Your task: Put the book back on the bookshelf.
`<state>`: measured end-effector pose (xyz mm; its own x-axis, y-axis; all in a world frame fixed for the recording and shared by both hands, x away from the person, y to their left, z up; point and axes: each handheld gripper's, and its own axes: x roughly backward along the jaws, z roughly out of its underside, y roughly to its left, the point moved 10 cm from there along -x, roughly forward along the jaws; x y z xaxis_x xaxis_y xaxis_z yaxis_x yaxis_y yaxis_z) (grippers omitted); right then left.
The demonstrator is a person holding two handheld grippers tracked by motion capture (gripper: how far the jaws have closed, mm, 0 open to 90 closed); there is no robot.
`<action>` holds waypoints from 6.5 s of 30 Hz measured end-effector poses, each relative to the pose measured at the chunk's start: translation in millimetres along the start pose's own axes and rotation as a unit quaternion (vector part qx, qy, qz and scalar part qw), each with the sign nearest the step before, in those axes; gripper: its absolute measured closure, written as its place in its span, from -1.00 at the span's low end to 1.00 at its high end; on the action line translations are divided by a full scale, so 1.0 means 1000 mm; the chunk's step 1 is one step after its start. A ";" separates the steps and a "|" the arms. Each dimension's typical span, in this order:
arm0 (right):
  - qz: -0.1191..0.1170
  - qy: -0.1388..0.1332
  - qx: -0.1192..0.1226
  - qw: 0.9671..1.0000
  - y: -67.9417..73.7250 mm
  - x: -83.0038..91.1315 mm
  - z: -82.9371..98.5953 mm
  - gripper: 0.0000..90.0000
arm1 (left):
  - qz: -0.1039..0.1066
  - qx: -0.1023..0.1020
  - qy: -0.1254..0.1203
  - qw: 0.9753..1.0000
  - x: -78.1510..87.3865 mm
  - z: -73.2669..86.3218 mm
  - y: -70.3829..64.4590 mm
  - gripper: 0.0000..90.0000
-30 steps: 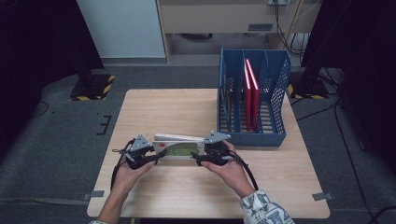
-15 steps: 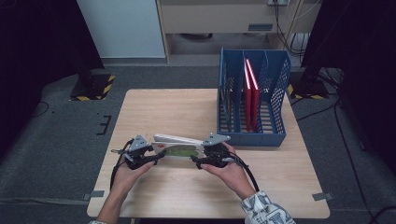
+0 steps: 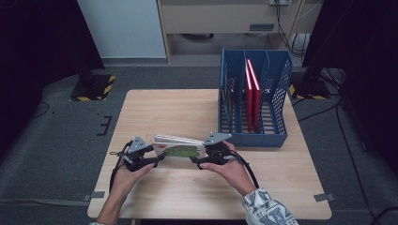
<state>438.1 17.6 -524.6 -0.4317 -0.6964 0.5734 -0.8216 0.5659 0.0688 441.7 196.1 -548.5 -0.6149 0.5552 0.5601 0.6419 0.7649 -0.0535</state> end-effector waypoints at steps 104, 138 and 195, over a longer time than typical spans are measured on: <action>0.029 -0.030 -0.014 0.999 -0.018 -0.020 -0.014 0.68 | -0.090 0.043 0.084 0.991 0.021 0.053 0.043 -0.88; 0.062 -0.063 -0.021 0.996 -0.036 0.032 -0.014 0.68 | -0.095 0.040 0.121 0.987 0.016 0.067 0.045 -0.90; 0.094 -0.107 -0.042 0.989 -0.047 0.149 -0.019 0.68 | -0.096 0.045 0.111 0.988 0.009 0.076 0.044 -1.00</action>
<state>419.2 -104.2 -426.4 -0.6499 -0.6484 0.3966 -0.6895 0.7225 0.0514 429.4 259.3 -608.0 -0.5994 0.3200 0.7337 0.4747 0.8801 0.0039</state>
